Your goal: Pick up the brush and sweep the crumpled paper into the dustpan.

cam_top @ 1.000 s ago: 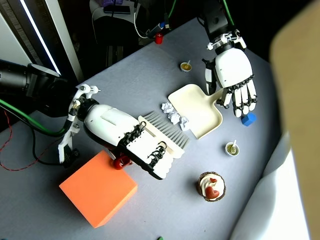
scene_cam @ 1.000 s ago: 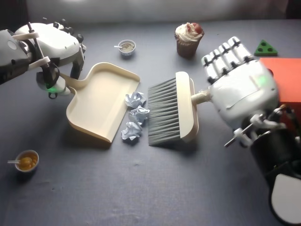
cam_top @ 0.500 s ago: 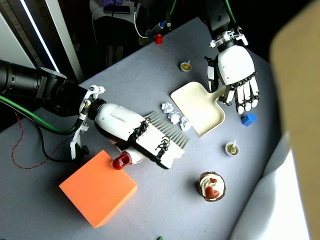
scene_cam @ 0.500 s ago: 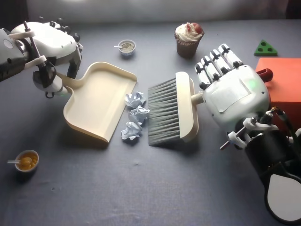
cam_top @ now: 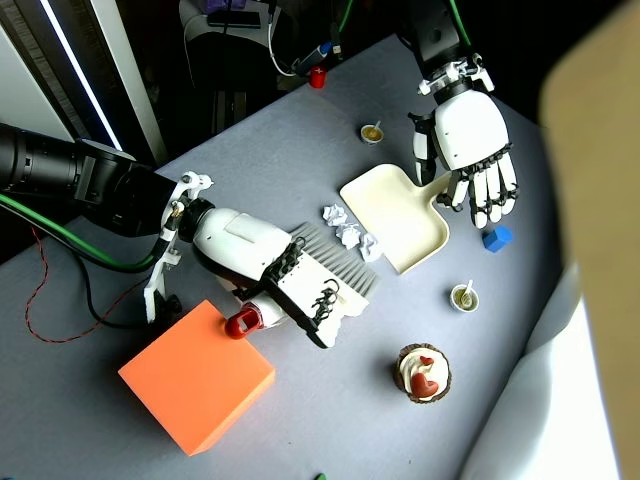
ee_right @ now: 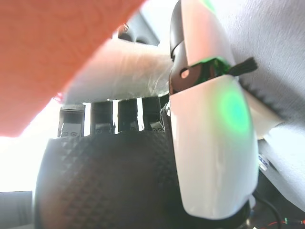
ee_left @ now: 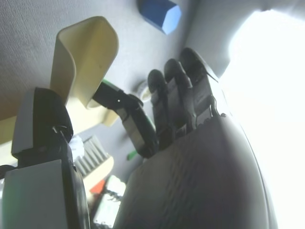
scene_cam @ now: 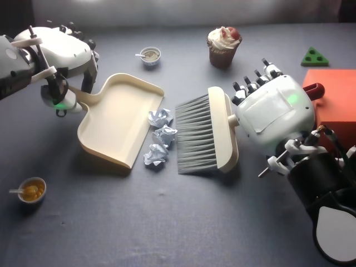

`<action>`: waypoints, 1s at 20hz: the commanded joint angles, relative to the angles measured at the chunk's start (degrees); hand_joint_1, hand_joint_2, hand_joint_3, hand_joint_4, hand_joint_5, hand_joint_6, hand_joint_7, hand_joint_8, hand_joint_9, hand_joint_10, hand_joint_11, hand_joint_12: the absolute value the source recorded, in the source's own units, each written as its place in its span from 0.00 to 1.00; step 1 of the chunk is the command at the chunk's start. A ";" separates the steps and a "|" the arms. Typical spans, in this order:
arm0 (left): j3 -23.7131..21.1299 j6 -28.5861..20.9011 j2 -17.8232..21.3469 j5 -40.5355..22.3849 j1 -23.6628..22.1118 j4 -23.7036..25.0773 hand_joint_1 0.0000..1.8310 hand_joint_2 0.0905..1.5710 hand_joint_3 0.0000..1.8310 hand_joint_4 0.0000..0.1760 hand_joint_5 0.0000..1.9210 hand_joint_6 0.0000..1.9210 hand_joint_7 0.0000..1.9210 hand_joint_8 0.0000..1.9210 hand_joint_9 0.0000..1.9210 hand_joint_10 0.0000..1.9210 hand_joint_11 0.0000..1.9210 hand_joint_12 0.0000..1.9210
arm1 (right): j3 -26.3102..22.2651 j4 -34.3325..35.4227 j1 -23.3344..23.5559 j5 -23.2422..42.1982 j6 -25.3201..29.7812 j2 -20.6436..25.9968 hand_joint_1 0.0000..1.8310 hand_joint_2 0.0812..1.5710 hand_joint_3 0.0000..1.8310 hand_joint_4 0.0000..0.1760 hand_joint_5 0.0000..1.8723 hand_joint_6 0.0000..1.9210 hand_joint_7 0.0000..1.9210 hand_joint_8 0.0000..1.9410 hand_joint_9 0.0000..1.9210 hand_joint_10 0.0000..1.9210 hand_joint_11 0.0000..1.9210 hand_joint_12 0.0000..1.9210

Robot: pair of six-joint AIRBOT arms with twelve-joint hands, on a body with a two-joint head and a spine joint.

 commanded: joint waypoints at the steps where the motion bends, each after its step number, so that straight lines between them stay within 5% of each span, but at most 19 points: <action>1: -0.25 -0.18 1.08 -5.61 0.11 1.12 0.62 0.68 0.00 0.00 0.53 0.48 0.19 0.00 0.13 0.00 0.01 0.27 | 0.12 -4.02 0.33 -4.71 -0.51 0.62 0.64 0.65 0.00 0.00 0.54 0.33 0.52 0.11 0.42 0.33 0.25 0.52; 2: -0.42 -0.27 1.18 -5.92 0.29 1.12 0.61 0.69 0.00 0.00 0.52 0.49 0.19 0.00 0.13 0.00 0.02 0.27 | 0.10 -4.33 0.33 -4.71 -0.60 0.70 0.71 0.68 0.00 0.00 0.48 0.87 0.44 0.82 0.41 0.87 0.33 0.90; 3: -0.52 -0.37 1.26 -6.01 0.41 1.12 0.62 0.69 0.00 0.00 0.52 0.48 0.20 0.00 0.14 0.00 0.01 0.27 | 0.09 -4.61 0.33 -4.63 -0.71 0.78 0.81 0.71 0.00 0.86 0.52 0.99 0.47 0.99 0.47 0.99 0.45 1.00; 4: -0.59 -0.38 1.32 -6.16 0.47 1.12 0.60 0.69 0.00 0.00 0.52 0.49 0.20 0.00 0.13 0.00 0.01 0.27 | 0.09 -4.78 0.33 -4.54 -0.77 0.82 0.87 0.72 0.00 0.97 0.54 1.00 0.50 1.00 0.50 1.00 0.53 1.00; 14: -0.87 -0.50 1.60 -7.06 0.53 1.11 0.59 0.69 0.00 0.00 0.51 0.51 0.19 0.00 0.12 0.00 0.00 0.24 | -0.07 -9.20 1.05 -1.16 -4.50 2.28 0.91 0.72 0.00 1.00 0.55 1.00 0.54 1.00 0.57 1.00 0.59 1.00; 15: -0.90 -0.51 1.60 -7.11 0.53 1.11 0.58 0.69 0.00 0.21 0.51 0.51 0.19 0.00 0.13 0.00 0.01 0.25 | -0.35 -8.32 1.66 -0.49 -6.50 2.67 0.91 0.72 0.00 1.00 0.53 1.00 0.53 1.00 0.55 1.00 0.58 1.00; 16: -0.92 -0.51 1.60 -7.11 0.53 1.11 0.58 0.70 0.00 0.26 0.50 0.52 0.19 0.00 0.13 0.00 0.01 0.24 | -0.70 -6.85 2.44 -0.46 -7.65 3.18 0.91 0.72 0.00 1.00 0.53 1.00 0.53 1.00 0.54 1.00 0.58 1.00; 17: -0.94 -0.51 1.60 -7.10 0.53 1.11 0.60 0.69 0.00 0.00 0.51 0.50 0.20 0.00 0.14 0.00 0.02 0.24 | -1.04 -5.82 3.09 -0.14 -7.98 3.72 0.90 0.72 0.00 1.00 0.53 1.00 0.53 1.00 0.55 1.00 0.58 1.00; 20: -0.96 -0.52 1.60 -7.24 0.52 1.06 0.60 0.69 0.00 0.00 0.51 0.50 0.18 0.00 0.12 0.00 0.01 0.24 | -3.99 -2.70 5.19 1.48 -8.17 6.26 0.89 0.72 0.00 1.00 0.52 1.00 0.52 1.00 0.54 1.00 0.57 1.00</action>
